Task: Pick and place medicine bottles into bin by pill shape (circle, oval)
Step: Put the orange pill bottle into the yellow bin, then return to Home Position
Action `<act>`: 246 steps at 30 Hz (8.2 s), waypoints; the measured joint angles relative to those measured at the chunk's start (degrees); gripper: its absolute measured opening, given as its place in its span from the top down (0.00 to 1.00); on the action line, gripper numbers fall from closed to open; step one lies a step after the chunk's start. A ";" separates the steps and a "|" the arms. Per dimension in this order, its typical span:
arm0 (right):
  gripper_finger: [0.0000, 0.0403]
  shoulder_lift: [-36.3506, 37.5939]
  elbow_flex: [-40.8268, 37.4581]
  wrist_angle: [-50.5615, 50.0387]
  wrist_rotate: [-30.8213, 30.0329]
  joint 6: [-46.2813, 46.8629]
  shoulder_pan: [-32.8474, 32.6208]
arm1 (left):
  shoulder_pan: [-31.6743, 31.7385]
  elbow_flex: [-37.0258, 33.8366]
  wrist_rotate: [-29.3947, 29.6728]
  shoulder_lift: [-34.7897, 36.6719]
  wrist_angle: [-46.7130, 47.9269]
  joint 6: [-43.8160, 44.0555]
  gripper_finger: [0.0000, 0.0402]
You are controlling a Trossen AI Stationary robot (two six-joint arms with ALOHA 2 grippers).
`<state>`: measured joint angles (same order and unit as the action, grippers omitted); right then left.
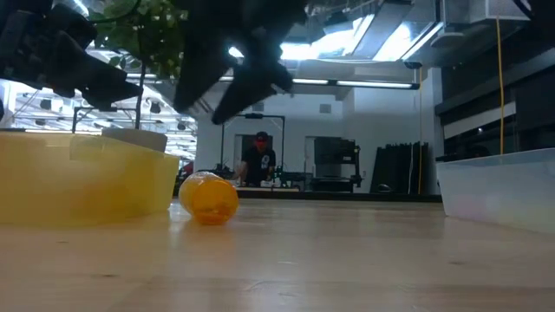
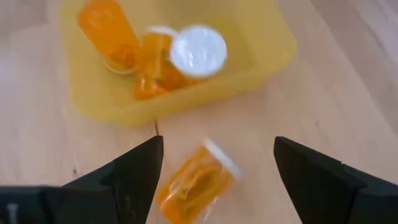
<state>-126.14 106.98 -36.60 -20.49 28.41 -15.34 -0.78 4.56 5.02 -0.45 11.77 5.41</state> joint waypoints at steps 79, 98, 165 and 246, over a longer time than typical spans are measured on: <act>0.48 -1.80 -2.29 32.79 5.60 -21.33 -1.13 | 0.00 0.00 0.02 -0.02 0.00 0.02 0.43; 0.31 -1.89 -1.85 35.17 11.58 -19.53 1.74 | 0.00 0.00 0.02 -0.02 0.02 0.00 0.43; 0.31 112.12 -102.47 55.78 15.82 -10.63 1.95 | 0.01 0.00 0.22 0.00 -0.01 0.02 0.43; 0.31 126.08 -106.53 38.89 14.58 -4.66 2.76 | 0.00 0.00 0.24 -0.01 0.00 0.02 0.43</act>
<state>-0.05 0.45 2.29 -5.91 23.75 -12.58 -0.78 4.56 5.25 -0.46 11.77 5.43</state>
